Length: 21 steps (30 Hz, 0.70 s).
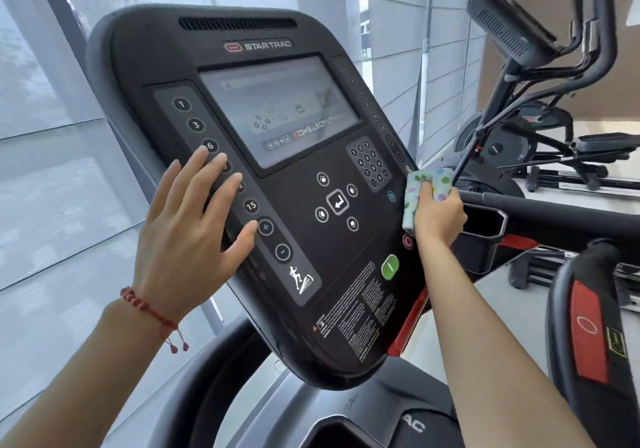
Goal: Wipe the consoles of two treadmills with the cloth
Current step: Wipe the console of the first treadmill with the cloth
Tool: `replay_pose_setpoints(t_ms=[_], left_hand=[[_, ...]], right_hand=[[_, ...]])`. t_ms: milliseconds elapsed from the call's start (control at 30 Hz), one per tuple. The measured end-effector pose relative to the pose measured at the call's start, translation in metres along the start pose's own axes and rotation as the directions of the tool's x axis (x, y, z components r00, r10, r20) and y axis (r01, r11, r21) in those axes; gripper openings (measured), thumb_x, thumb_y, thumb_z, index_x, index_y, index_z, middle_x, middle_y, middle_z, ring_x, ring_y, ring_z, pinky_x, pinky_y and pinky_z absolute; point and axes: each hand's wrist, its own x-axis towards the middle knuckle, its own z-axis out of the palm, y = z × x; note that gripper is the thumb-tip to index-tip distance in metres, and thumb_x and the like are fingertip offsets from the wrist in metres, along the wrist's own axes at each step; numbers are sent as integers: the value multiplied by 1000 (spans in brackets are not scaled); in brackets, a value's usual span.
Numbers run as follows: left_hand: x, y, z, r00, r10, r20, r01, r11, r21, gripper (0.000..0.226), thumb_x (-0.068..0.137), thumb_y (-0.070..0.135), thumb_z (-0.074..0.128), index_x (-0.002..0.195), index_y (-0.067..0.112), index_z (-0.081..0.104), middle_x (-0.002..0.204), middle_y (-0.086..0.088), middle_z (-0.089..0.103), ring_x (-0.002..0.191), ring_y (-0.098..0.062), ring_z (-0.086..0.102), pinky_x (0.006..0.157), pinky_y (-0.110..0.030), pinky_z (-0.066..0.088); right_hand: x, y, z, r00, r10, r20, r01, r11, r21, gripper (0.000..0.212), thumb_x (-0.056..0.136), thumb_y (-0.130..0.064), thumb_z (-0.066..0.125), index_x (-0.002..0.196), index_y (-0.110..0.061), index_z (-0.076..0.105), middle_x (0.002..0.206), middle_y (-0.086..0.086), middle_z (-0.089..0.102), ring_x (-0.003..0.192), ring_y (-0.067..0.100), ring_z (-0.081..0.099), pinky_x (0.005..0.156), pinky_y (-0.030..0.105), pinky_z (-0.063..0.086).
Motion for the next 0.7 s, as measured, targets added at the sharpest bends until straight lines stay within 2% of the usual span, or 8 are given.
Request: replay_pose_setpoints(t_ms=[67,200,267,333,467,533,600,700], left_hand=[[5,-3,1,1000,19,-5,-19,1000,19,49,91,36,47,115,-5,60,127,-22,54,127,-34,42,110,-50,26],[17,-8,0,1000,24,1,-24,999,32,50,90,38,47,112,-4,62,123,-20,57,123,-35,47,111,-48,25],[23,-13,-1,999,34,11,-34,999,41,51,90,40,46,112,-4,63,122,-19,58,122,-34,48,111,-47,24],[27,-20,-2,999,51,20,-52,997,53,52,90,41,45,111,-3,64,121,-19,59,121,-32,49,112,-46,24],[40,-38,-7,997,77,15,-78,995,62,51,90,41,45,110,-2,65,119,-17,61,120,-31,51,110,-49,27],[46,-48,-10,995,101,4,-101,992,73,49,91,40,46,109,-1,66,118,-17,62,119,-31,52,108,-51,29],[49,-55,-11,991,134,-3,-134,988,71,48,91,39,46,107,-1,67,117,-17,62,118,-31,53,107,-52,30],[52,-59,-10,980,198,-1,-197,978,68,46,91,37,47,106,-1,68,118,-17,62,118,-31,53,106,-51,32]], right_hand=[[-1,-12,7,1000,0,0,0,1000,21,40,89,-40,53,105,-3,58,112,17,64,106,35,57,84,34,43],[4,-55,28,994,-56,91,52,997,50,41,89,-41,51,108,-5,57,113,14,63,108,31,55,79,29,38],[7,-77,40,986,-110,122,104,993,56,41,90,-42,50,108,-5,57,113,14,62,107,30,55,78,28,36],[12,-92,50,974,-176,145,169,984,59,43,90,-43,49,107,-5,56,111,15,63,105,31,56,80,32,41],[23,-91,53,929,-314,193,314,949,31,44,91,-43,47,105,-3,58,104,18,64,98,33,58,76,33,42],[28,-80,49,937,-295,188,295,955,30,42,92,-42,46,104,-3,58,101,16,64,95,31,57,75,32,40],[31,-66,45,967,-205,154,202,979,36,41,93,-40,45,102,-3,59,100,15,63,93,29,54,74,30,37],[37,-51,42,992,-89,94,89,996,8,46,92,-43,45,107,-1,58,109,20,63,106,36,55,86,37,43]])
